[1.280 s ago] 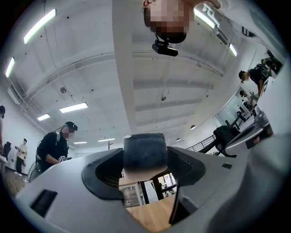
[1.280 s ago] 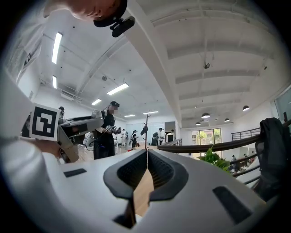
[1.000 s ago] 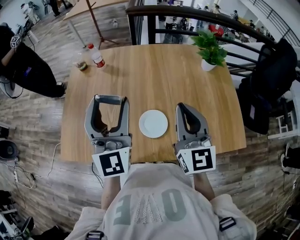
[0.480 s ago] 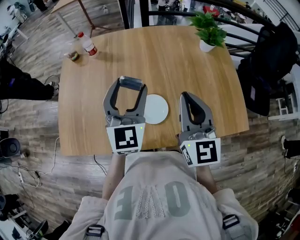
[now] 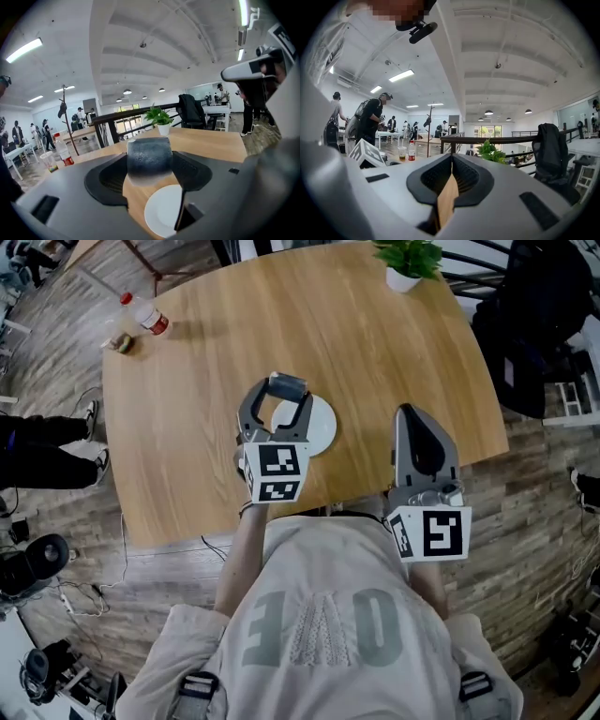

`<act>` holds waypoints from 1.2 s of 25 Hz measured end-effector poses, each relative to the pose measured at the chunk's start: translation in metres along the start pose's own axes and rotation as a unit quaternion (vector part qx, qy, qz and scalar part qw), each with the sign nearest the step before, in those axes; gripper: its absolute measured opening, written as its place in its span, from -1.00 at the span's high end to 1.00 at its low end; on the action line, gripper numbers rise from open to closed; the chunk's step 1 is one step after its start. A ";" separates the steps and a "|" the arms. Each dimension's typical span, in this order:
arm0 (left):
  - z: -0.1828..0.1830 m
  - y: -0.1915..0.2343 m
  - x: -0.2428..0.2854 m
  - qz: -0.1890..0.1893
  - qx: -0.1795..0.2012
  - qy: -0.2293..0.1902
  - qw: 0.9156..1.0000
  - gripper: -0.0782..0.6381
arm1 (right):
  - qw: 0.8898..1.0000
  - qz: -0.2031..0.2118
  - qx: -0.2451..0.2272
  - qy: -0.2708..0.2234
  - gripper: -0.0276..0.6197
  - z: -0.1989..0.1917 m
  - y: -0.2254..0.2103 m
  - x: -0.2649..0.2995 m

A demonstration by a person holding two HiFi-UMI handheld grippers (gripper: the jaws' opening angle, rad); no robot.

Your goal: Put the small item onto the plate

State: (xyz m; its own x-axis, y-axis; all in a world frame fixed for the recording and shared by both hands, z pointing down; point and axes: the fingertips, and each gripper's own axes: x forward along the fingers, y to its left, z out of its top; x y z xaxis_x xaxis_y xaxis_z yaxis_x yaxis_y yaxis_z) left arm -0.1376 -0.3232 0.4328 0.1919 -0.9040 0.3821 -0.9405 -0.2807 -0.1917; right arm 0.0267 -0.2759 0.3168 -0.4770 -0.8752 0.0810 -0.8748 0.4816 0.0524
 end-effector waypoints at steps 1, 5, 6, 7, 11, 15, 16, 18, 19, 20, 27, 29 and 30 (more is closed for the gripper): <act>-0.011 -0.004 0.006 -0.008 -0.010 0.017 1.000 -0.07 | 1.000 -0.007 -0.001 0.003 0.86 -0.002 -0.004 -0.002; -0.054 -0.021 0.024 -0.048 -0.045 0.086 0.994 -0.07 | 0.999 -0.029 0.002 0.014 0.86 -0.011 -0.013 -0.008; -0.063 -0.025 0.028 -0.057 -0.045 0.104 0.992 -0.07 | 0.999 -0.035 0.003 0.017 0.86 -0.012 -0.014 -0.009; -0.071 -0.029 0.030 -0.066 -0.045 0.120 0.990 -0.07 | 0.999 -0.040 0.003 0.019 0.86 -0.014 -0.015 -0.010; -0.098 -0.045 0.037 -0.096 -0.056 0.173 0.979 -0.07 | 0.998 -0.052 0.002 0.030 0.86 -0.019 -0.016 -0.013; -0.113 -0.056 0.041 -0.116 -0.047 0.204 0.971 -0.07 | 0.997 -0.062 0.004 0.040 0.86 -0.024 -0.019 -0.016; -0.115 -0.058 0.042 -0.118 -0.044 0.209 0.970 -0.07 | 0.997 -0.064 0.004 0.041 0.86 -0.024 -0.020 -0.017; -0.120 -0.059 0.043 -0.120 -0.041 0.218 0.968 -0.07 | 0.997 -0.068 0.005 0.043 0.86 -0.024 -0.021 -0.018; -0.123 -0.060 0.044 -0.121 -0.040 0.223 0.967 -0.07 | 0.997 -0.069 0.006 0.043 0.86 -0.024 -0.021 -0.018; -0.126 -0.060 0.044 -0.122 -0.040 0.227 0.965 -0.07 | 0.997 -0.070 0.007 0.043 0.86 -0.024 -0.020 -0.018; -0.136 -0.068 0.045 -0.135 -0.034 0.242 0.960 -0.07 | 0.997 -0.063 0.008 0.048 0.86 -0.028 -0.016 -0.019; -0.137 -0.068 0.047 -0.133 -0.028 0.247 0.959 -0.06 | 0.997 -0.063 0.007 0.047 0.86 -0.027 -0.016 -0.017; -0.138 -0.067 0.048 -0.130 -0.025 0.247 0.960 -0.06 | 0.997 -0.063 0.007 0.046 0.86 -0.027 -0.016 -0.017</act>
State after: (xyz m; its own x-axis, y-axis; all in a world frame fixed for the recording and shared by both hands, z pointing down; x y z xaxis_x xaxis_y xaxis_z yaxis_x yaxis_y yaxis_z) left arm -0.1044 -0.3032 0.5886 0.2766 -0.5396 0.7952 -0.8936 -0.4488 0.0063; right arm 0.0514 -0.2679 0.3415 -0.3532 -0.9208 0.1655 -0.9290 0.3661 0.0543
